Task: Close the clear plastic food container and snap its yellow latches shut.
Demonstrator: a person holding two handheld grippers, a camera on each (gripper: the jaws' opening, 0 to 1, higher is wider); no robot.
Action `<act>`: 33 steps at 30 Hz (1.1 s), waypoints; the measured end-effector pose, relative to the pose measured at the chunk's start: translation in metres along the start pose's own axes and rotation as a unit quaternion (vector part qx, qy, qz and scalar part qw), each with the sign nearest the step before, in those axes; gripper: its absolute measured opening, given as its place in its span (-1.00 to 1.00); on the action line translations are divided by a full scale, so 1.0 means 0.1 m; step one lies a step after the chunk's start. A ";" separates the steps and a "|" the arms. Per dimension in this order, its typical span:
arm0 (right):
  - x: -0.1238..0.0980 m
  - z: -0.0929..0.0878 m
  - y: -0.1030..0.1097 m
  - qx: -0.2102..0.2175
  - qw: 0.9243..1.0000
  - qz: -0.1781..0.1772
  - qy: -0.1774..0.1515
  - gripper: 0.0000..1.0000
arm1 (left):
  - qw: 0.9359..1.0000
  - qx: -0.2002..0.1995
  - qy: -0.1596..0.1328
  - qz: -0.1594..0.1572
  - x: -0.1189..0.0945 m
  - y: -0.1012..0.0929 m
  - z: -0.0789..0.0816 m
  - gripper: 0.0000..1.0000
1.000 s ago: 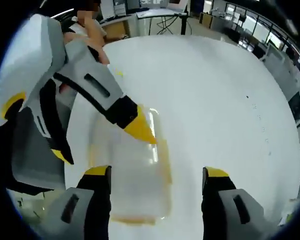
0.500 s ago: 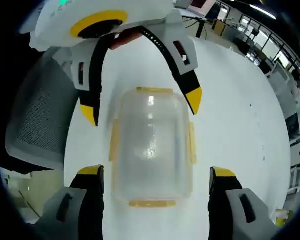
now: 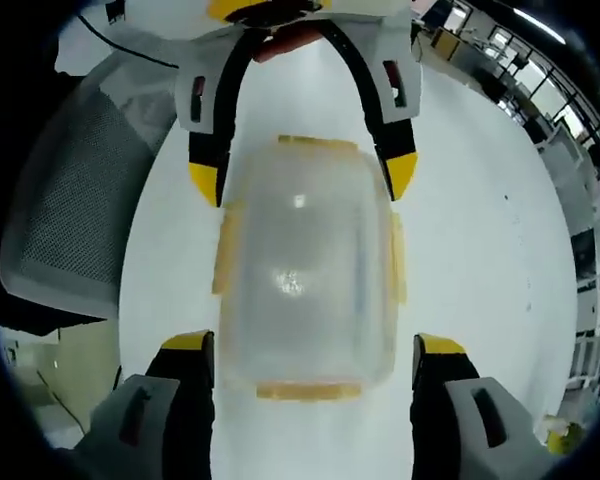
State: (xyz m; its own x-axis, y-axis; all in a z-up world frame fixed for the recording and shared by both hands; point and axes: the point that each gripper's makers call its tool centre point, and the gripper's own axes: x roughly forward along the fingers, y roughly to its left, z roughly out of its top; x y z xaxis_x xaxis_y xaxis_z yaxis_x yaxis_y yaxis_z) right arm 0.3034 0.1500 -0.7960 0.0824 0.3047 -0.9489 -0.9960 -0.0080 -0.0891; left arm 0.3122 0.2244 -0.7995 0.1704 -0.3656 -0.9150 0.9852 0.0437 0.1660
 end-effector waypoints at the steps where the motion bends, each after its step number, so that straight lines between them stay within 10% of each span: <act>1: 0.01 -0.01 0.02 0.001 1.000 0.005 0.003 0.46 | 1.000 -0.001 0.001 0.000 0.01 0.02 0.00 0.54; 33: 0.07 0.04 -0.01 -0.021 0.999 0.024 0.004 0.41 | 1.000 -0.025 -0.012 0.002 0.03 0.04 -0.06 0.49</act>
State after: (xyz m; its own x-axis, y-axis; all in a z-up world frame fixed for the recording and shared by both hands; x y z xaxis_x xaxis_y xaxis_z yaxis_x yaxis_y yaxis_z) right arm 0.3051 0.1556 -0.8013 0.0341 0.2946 -0.9550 -0.9966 -0.0621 -0.0547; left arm 0.3167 0.2287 -0.8036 0.1747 -0.3873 -0.9052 0.9843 0.0909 0.1511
